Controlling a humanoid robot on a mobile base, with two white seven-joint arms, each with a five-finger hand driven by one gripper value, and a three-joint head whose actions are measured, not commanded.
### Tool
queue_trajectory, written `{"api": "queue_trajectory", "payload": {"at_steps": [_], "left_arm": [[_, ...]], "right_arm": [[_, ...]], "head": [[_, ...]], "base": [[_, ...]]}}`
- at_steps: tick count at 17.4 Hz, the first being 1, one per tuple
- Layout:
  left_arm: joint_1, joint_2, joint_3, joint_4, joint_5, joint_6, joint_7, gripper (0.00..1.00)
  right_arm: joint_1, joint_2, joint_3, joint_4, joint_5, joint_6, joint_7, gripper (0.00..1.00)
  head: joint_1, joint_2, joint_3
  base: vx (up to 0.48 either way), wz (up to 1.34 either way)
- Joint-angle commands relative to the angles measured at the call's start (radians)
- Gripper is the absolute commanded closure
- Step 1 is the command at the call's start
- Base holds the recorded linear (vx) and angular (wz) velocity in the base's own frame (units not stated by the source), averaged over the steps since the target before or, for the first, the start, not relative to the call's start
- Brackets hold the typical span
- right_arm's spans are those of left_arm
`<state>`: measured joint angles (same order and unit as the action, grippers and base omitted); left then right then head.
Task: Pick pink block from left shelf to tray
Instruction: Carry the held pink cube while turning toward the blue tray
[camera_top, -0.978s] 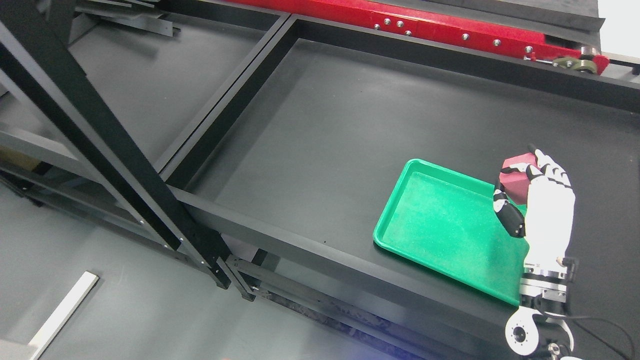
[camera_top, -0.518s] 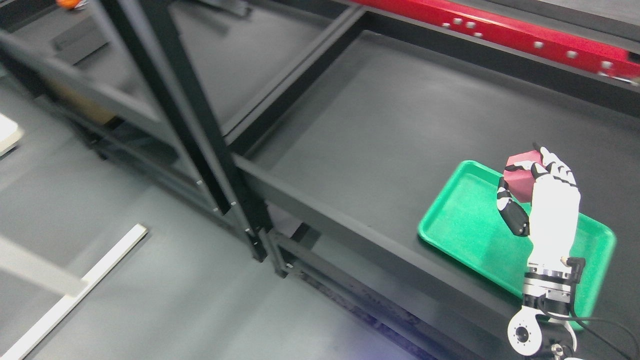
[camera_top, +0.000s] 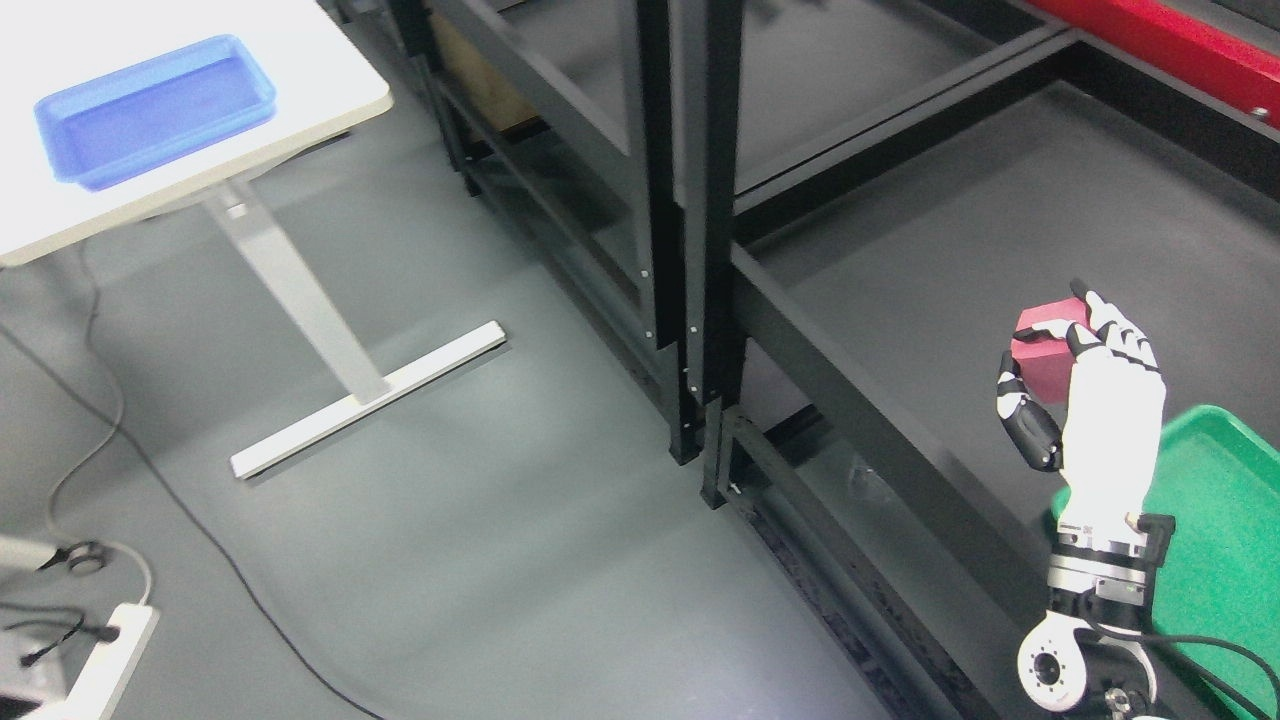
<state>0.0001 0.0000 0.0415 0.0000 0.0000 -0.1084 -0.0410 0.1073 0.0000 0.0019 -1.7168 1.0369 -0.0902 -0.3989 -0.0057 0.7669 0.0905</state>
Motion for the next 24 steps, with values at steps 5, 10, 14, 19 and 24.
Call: {"api": "queue_trajectory", "payload": {"at_steps": [5, 10, 14, 19, 24], "left_arm": [[-0.031, 0.017, 0.0, -0.017, -0.002, -0.001, 0.0, 0.0], [-0.031, 0.017, 0.0, -0.017, -0.002, -0.001, 0.0, 0.0], [-0.031, 0.017, 0.0, -0.017, -0.002, -0.001, 0.0, 0.0], [-0.031, 0.017, 0.0, -0.017, -0.002, -0.001, 0.0, 0.0], [-0.031, 0.017, 0.0, -0.017, -0.002, -0.001, 0.0, 0.0]], "right_arm": [[0.002, -0.017, -0.017, -0.006, -0.029, 0.0, 0.002, 0.97], [0.003, -0.017, -0.017, -0.006, -0.028, 0.0, 0.002, 0.97], [0.002, -0.017, -0.017, -0.006, -0.028, 0.0, 0.002, 0.97], [0.003, -0.017, -0.017, -0.006, -0.029, 0.0, 0.002, 0.97], [0.002, -0.017, -0.017, -0.006, -0.029, 0.0, 0.002, 0.97]], "head": [[0.0, 0.0, 0.0], [0.0, 0.0, 0.0], [0.0, 0.0, 0.0], [0.0, 0.0, 0.0], [0.0, 0.0, 0.0]], "base": [[-0.115, 0.77], [-0.085, 0.57], [-0.066, 0.42], [-0.005, 0.24], [0.062, 0.25]]}}
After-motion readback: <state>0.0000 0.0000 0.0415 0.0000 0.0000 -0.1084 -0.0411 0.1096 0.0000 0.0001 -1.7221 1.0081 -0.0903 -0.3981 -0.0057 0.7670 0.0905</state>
